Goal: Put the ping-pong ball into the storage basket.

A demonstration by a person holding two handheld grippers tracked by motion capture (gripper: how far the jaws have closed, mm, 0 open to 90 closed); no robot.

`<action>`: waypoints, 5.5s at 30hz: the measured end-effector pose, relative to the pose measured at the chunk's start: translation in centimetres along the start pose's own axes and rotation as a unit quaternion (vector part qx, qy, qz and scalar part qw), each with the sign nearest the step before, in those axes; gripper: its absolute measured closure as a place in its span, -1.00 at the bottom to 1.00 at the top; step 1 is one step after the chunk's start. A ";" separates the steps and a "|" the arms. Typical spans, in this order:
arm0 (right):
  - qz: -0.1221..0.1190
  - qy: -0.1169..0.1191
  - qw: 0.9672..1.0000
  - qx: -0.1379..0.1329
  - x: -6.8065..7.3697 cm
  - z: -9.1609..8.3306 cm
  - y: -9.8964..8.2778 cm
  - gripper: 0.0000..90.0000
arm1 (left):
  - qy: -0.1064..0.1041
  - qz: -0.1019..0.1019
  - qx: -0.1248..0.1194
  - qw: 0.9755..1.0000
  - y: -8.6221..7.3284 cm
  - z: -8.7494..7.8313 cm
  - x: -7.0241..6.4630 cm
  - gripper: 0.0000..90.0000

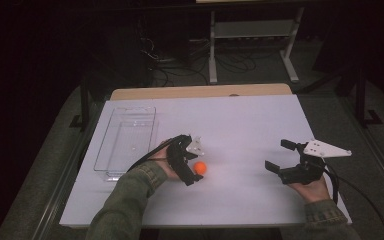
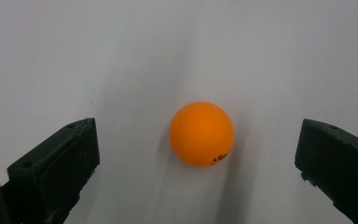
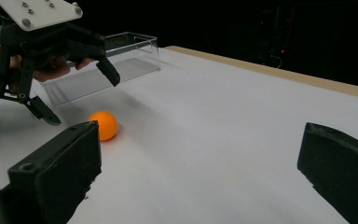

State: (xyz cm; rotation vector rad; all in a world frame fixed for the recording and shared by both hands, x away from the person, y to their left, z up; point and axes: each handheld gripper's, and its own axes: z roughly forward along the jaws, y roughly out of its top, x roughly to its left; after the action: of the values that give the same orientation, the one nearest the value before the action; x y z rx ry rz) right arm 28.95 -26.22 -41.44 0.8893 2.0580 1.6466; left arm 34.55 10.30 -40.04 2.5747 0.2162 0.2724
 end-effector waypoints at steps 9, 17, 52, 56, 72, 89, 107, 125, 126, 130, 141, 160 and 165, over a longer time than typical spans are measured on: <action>-0.001 0.004 1.000 0.002 0.1 0.1 0.0 -1.00 | -0.008 0.000 0.010 1.000 0.1 0.7 0.2 -1.00; -0.001 0.005 1.000 0.005 0.1 0.2 0.0 -1.00 | -0.012 0.007 0.024 1.000 0.2 1.5 0.1 -1.00; -0.004 0.009 1.000 0.012 0.2 0.3 -0.1 -1.00 | -0.017 0.026 0.069 0.997 0.4 2.4 0.3 -0.32; -0.005 0.009 1.000 0.012 0.1 0.3 -0.1 -1.00 | -0.024 0.026 0.070 0.997 0.4 2.5 0.3 -0.26; -0.004 0.008 1.000 0.012 0.1 0.3 -0.1 -1.00 | -0.035 0.029 0.075 0.996 0.3 2.8 0.5 0.11; -0.005 0.008 1.000 0.011 0.1 0.3 -0.1 -1.00 | -0.045 0.028 0.083 0.995 0.3 2.4 0.5 0.13; -0.003 0.010 1.000 0.010 0.2 0.3 -0.1 -1.00 | -0.026 0.029 0.079 0.996 0.3 -0.3 0.3 0.13; -0.002 0.011 1.000 0.005 0.3 0.1 0.0 -1.00 | -0.008 0.016 0.081 0.997 -0.2 -4.1 0.8 0.13; -0.002 0.011 1.000 0.005 0.4 0.1 0.0 -1.00 | -0.009 0.016 0.082 0.996 -0.3 -4.1 0.8 0.13; -0.001 0.012 1.000 0.007 0.3 0.1 -0.1 -1.00 | -0.006 0.012 0.082 0.997 -0.5 -4.6 0.9 0.13; -0.001 0.012 1.000 0.009 0.3 0.1 -0.2 -1.00 | 0.003 0.004 0.072 0.997 -0.9 -6.0 1.3 0.13; 0.002 0.012 1.000 0.011 0.3 0.2 -0.2 -1.00 | 0.028 -0.007 0.071 0.997 -1.7 -9.0 1.8 0.13; 0.001 0.013 1.000 0.013 0.4 0.3 -0.2 -1.00 | 0.035 -0.007 0.071 0.997 -1.9 -9.7 1.9 0.13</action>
State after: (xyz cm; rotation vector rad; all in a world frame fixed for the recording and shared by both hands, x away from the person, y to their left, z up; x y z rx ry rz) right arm 28.79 -25.78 -41.66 0.8830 2.1003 1.6451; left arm 33.93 17.12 -32.71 2.7061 0.2892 0.3526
